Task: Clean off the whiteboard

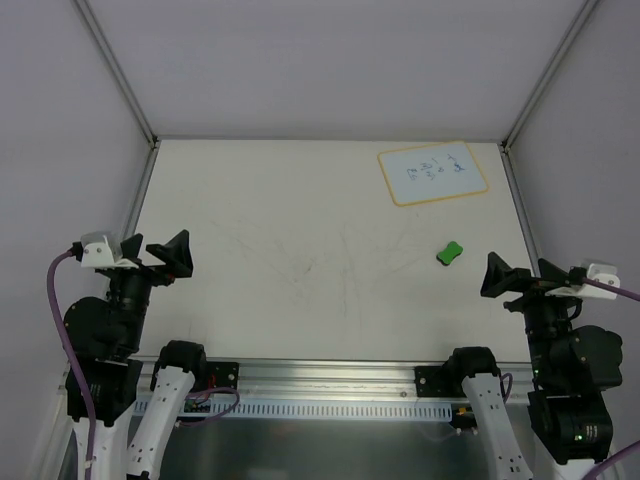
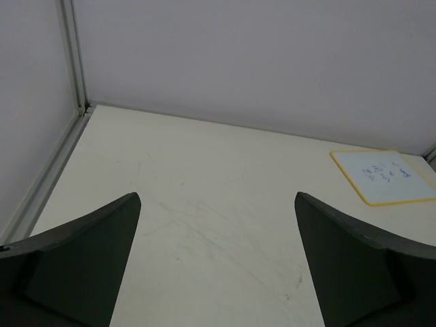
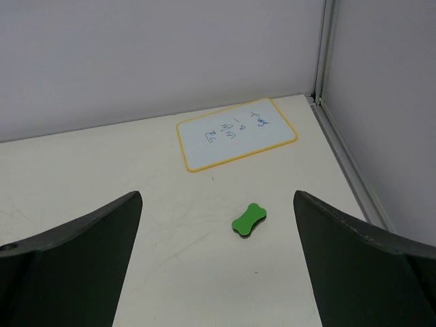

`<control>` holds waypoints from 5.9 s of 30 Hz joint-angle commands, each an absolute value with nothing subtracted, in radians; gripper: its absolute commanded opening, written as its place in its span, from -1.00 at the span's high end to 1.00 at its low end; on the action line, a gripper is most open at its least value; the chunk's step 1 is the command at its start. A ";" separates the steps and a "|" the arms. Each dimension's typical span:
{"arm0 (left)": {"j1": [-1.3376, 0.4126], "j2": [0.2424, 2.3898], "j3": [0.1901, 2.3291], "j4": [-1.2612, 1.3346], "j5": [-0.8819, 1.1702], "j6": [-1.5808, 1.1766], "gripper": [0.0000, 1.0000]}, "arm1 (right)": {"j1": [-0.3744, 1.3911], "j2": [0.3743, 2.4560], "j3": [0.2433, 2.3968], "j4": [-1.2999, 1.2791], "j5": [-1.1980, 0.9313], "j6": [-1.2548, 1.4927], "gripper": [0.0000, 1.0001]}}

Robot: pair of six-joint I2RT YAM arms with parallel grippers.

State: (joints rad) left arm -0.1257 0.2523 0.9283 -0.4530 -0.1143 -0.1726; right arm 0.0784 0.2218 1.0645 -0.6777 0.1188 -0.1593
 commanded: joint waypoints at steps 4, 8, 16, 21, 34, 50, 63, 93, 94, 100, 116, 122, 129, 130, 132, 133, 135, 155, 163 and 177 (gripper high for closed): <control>-0.138 0.274 0.874 -0.426 -0.112 -0.261 -0.97 | 0.083 0.294 1.020 -0.623 0.208 0.071 -0.99; -0.138 0.325 0.839 -0.428 -0.097 -0.288 -0.97 | 0.084 0.444 1.028 -0.608 0.152 0.118 -0.98; -0.138 0.440 0.787 -0.425 -0.031 -0.336 -0.98 | 0.084 0.940 1.117 -0.534 0.117 0.157 -0.98; -0.138 0.477 0.737 -0.410 -0.032 -0.315 -0.97 | 0.129 1.231 1.158 -0.326 0.029 0.095 -0.84; -0.138 0.476 0.703 -0.402 -0.005 -0.275 -0.98 | 0.218 1.902 1.532 -0.262 0.071 -0.049 -0.76; -0.138 0.466 0.698 -0.396 0.035 -0.268 -0.98 | 0.233 2.137 1.635 -0.232 -0.049 0.040 -0.47; -0.143 0.459 0.695 -0.394 0.034 -0.268 -0.98 | 0.238 2.184 1.599 -0.232 -0.120 0.110 -0.31; -0.144 0.433 0.680 -0.396 0.015 -0.278 -0.98 | 0.998 1.973 1.267 -0.232 -0.345 0.265 0.00; -0.144 0.434 0.680 -0.396 0.015 -0.279 -0.97 | 1.011 1.964 1.264 -0.245 -0.354 0.264 -0.01; -0.143 0.437 0.680 -0.396 0.015 -0.281 -0.98 | 1.077 1.850 1.186 -0.330 -0.379 0.229 -0.03; -0.144 0.457 0.677 -0.394 0.025 -0.282 -0.98 | 0.711 1.405 1.178 -0.641 0.362 0.215 -0.23; -0.143 0.456 0.676 -0.393 0.029 -0.282 -0.97 | 0.355 1.390 1.092 -0.641 0.448 0.347 -0.21; -0.144 0.453 0.676 -0.393 0.028 -0.282 -0.97 | 0.117 1.545 1.097 -0.623 0.400 0.428 -0.11; -0.144 0.451 0.676 -0.394 0.029 -0.282 -0.97 | 0.092 1.560 1.101 -0.618 0.393 0.433 -0.10; -0.144 0.451 0.676 -0.394 0.028 -0.282 -0.97 | 0.072 1.603 1.108 -0.595 0.377 0.440 -0.07; -0.144 0.451 0.675 -0.394 0.026 -0.282 -0.98 | 0.058 1.614 1.109 -0.588 0.367 0.443 -0.06; -0.146 0.451 0.676 -0.394 0.025 -0.282 -0.98 | 0.049 1.647 1.118 -0.578 0.361 0.451 -0.05; -0.146 0.456 0.676 -0.394 0.034 -0.279 -0.98 | 0.009 1.741 1.132 -0.514 0.271 0.434 0.04; -0.146 0.462 0.676 -0.394 0.035 -0.281 -0.97 | 0.005 1.738 1.124 -0.514 0.276 0.426 0.15; -0.147 0.791 0.733 -0.391 0.198 -0.333 -0.98 | 0.144 1.591 1.077 -0.502 0.253 0.341 0.70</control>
State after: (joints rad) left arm -0.1326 0.7033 0.6872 -0.4145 0.0891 -0.3042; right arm 0.0761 1.6802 1.0832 -0.5091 0.2562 0.3756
